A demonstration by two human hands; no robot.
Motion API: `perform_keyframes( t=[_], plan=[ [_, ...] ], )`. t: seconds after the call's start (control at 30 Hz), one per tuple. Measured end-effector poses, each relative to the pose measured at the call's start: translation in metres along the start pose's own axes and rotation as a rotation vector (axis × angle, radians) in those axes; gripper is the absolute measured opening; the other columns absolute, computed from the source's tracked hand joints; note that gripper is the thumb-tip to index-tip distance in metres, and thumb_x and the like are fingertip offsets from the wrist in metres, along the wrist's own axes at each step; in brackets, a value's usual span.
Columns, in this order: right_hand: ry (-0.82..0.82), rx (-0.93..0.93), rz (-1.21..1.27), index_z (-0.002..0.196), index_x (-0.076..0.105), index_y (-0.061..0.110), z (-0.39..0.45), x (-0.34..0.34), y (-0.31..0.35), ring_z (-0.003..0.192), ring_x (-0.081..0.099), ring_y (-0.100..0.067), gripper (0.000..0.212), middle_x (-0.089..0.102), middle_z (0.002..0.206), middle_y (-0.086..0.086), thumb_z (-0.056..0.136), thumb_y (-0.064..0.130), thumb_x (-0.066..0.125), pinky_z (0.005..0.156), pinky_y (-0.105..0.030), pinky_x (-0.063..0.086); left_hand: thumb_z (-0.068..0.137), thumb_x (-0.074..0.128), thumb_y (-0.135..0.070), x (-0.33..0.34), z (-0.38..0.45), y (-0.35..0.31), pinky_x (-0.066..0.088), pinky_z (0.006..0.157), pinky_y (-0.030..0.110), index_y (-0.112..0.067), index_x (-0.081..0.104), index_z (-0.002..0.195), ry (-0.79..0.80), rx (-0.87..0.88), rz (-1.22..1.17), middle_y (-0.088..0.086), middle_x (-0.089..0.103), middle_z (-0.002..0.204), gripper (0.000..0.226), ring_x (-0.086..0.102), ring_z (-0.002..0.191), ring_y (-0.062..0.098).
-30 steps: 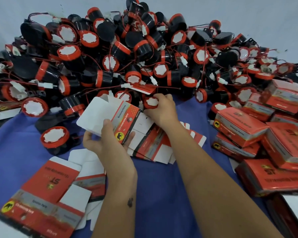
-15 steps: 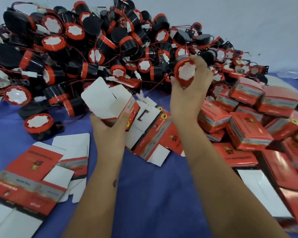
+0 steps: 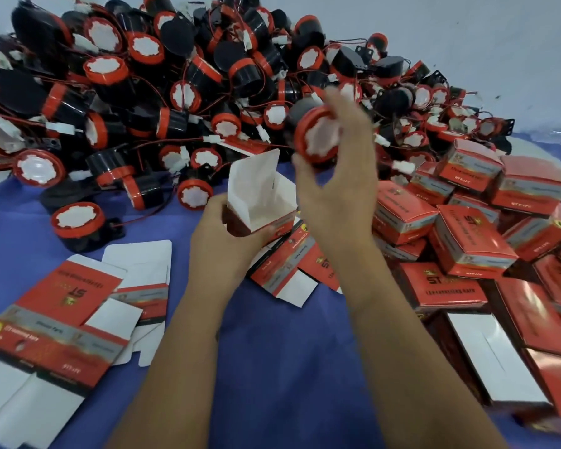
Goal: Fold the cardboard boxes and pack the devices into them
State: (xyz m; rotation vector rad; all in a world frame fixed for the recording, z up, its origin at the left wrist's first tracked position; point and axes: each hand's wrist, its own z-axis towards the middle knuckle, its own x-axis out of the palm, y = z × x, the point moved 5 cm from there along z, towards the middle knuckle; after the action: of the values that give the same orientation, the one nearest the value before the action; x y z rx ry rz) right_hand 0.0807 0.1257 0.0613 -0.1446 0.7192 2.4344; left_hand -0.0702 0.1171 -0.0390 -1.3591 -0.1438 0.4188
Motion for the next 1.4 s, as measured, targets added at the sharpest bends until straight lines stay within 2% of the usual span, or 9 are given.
perform_keyframes(
  t=[0.23, 0.43, 0.63, 0.77, 0.9, 1.0, 1.07, 1.23, 1.4],
  plan=[
    [0.452, -0.091, -0.086, 0.128, 0.062, 0.013, -0.053, 0.028, 0.001, 0.117, 0.048, -0.030, 0.055, 0.046, 0.136, -0.012, 0.076, -0.005, 0.060, 0.093, -0.041, 0.048, 0.075, 0.081, -0.018, -0.001, 0.005, 0.007, 0.048, 0.072, 0.018, -0.035, 0.055, 0.110, 0.029, -0.013, 0.042, -0.024, 0.064, 0.094, 0.047, 0.057, 0.081, -0.019],
    [0.466, 0.114, 0.070, 0.129, 0.050, 0.012, -0.061, 0.032, -0.011, 0.120, 0.048, -0.015, 0.051, 0.049, 0.137, -0.004, 0.080, 0.003, 0.062, 0.094, -0.024, 0.045, 0.079, 0.078, -0.014, -0.001, 0.004, 0.006, 0.045, 0.071, 0.012, -0.050, 0.052, 0.095, 0.047, -0.017, 0.055, -0.034, 0.061, 0.087, 0.047, 0.055, 0.080, -0.025],
    [0.541, 0.021, -0.309, 0.124, 0.066, 0.016, -0.068, 0.037, -0.019, 0.127, 0.041, -0.017, 0.038, 0.057, 0.134, 0.001, 0.092, 0.025, 0.048, 0.106, -0.029, 0.020, 0.081, 0.078, -0.021, -0.001, 0.002, 0.005, 0.048, 0.079, 0.015, -0.035, 0.054, 0.116, 0.070, -0.014, 0.056, -0.023, 0.064, 0.104, 0.044, 0.058, 0.093, -0.012],
    [0.339, 0.033, -0.231, 0.095, 0.073, 0.014, -0.064, 0.027, -0.015, 0.097, 0.042, -0.021, 0.020, 0.058, 0.101, -0.003, 0.090, 0.022, 0.056, 0.086, -0.032, 0.030, 0.082, 0.074, -0.013, -0.001, 0.000, 0.000, 0.047, 0.068, 0.006, -0.039, 0.054, 0.114, 0.086, -0.026, 0.010, -0.032, 0.066, 0.097, 0.046, 0.061, 0.090, -0.013],
    [-0.019, 0.411, 0.076, 0.064, 0.039, 0.022, -0.060, 0.004, -0.029, 0.059, 0.035, -0.009, 0.032, 0.040, 0.061, 0.010, 0.090, 0.023, 0.058, 0.058, -0.032, 0.035, 0.074, 0.061, -0.033, 0.000, 0.002, -0.001, 0.052, 0.082, 0.024, -0.047, 0.057, 0.111, 0.027, -0.143, -0.113, -0.008, 0.064, 0.118, 0.039, 0.063, 0.105, 0.006],
    [-0.178, 0.666, 0.159, 0.073, 0.038, 0.023, -0.060, -0.008, -0.041, 0.051, 0.033, -0.005, 0.034, 0.035, 0.054, 0.013, 0.090, 0.027, 0.067, 0.052, -0.018, 0.032, 0.079, 0.061, -0.047, 0.003, 0.000, -0.003, 0.053, 0.085, 0.030, -0.053, 0.056, 0.096, 0.008, -0.088, 0.028, -0.020, 0.063, 0.101, 0.019, 0.060, 0.101, -0.002],
    [-0.214, 0.813, 0.292, 0.096, 0.045, 0.024, -0.055, -0.011, -0.050, 0.047, 0.036, -0.002, 0.026, 0.036, 0.051, 0.015, 0.090, 0.023, 0.070, 0.051, -0.016, 0.035, 0.084, 0.060, -0.046, 0.006, -0.001, -0.001, 0.051, 0.095, 0.044, -0.045, 0.057, 0.112, 0.039, -0.055, 0.147, -0.014, 0.064, 0.107, 0.028, 0.057, 0.114, 0.015],
    [0.082, 0.713, 0.557, 0.091, 0.065, 0.020, -0.037, -0.007, -0.039, 0.053, 0.044, -0.012, 0.022, 0.047, 0.054, 0.004, 0.093, 0.003, 0.051, 0.057, -0.022, 0.043, 0.070, 0.058, -0.048, 0.005, -0.001, 0.000, 0.051, 0.097, 0.048, -0.045, 0.063, 0.117, 0.044, -0.159, 0.070, 0.003, 0.065, 0.113, 0.047, 0.058, 0.114, 0.022],
    [0.344, 0.621, 0.570, 0.075, 0.072, 0.025, -0.029, 0.009, -0.019, 0.088, 0.064, -0.003, 0.030, 0.070, 0.077, 0.008, 0.084, 0.019, 0.045, 0.090, -0.017, 0.044, 0.058, 0.061, -0.053, 0.006, -0.004, 0.000, 0.049, 0.100, 0.054, -0.046, 0.070, 0.108, 0.090, -0.226, 0.012, 0.013, 0.063, 0.120, 0.052, 0.059, 0.114, 0.029]
  ],
)
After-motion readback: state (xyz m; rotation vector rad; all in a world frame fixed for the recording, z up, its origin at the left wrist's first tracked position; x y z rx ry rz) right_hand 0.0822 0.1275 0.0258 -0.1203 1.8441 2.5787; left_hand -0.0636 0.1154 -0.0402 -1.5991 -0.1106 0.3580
